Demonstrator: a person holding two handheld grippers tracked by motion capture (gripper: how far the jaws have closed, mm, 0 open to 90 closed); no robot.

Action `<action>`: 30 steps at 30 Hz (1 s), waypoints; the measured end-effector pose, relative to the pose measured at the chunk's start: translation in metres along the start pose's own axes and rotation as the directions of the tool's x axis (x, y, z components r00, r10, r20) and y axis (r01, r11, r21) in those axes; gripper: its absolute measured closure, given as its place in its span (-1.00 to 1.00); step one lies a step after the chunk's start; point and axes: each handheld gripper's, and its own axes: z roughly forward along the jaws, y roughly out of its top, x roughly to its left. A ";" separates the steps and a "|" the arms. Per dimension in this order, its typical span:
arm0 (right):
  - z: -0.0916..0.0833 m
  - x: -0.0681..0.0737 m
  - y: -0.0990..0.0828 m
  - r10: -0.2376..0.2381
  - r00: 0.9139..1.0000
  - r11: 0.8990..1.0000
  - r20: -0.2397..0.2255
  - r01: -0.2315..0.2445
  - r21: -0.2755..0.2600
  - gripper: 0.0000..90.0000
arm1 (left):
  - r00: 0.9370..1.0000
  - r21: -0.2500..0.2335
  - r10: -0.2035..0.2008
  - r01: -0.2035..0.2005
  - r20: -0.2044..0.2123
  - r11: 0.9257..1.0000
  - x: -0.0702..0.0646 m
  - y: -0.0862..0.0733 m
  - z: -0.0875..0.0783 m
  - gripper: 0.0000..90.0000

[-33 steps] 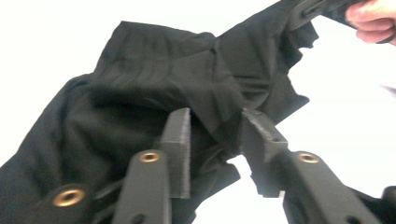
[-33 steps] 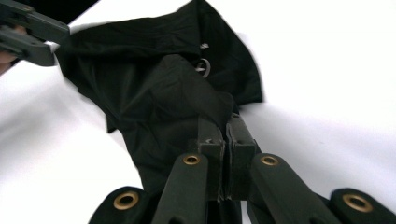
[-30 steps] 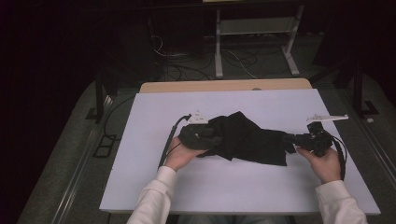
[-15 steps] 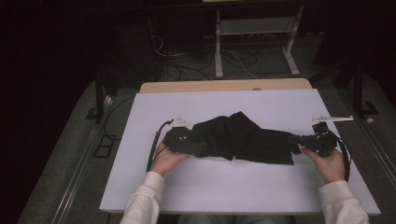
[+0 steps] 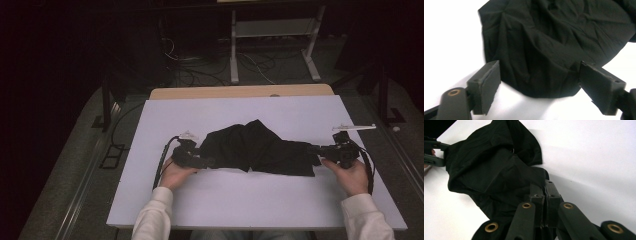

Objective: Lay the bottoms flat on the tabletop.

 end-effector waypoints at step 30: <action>0.001 0.007 0.002 -0.020 1.000 1.000 -0.017 0.020 -0.009 0.91 | 0.977 -0.086 0.213 -0.214 -0.015 0.973 -0.030 0.098 -0.077 0.89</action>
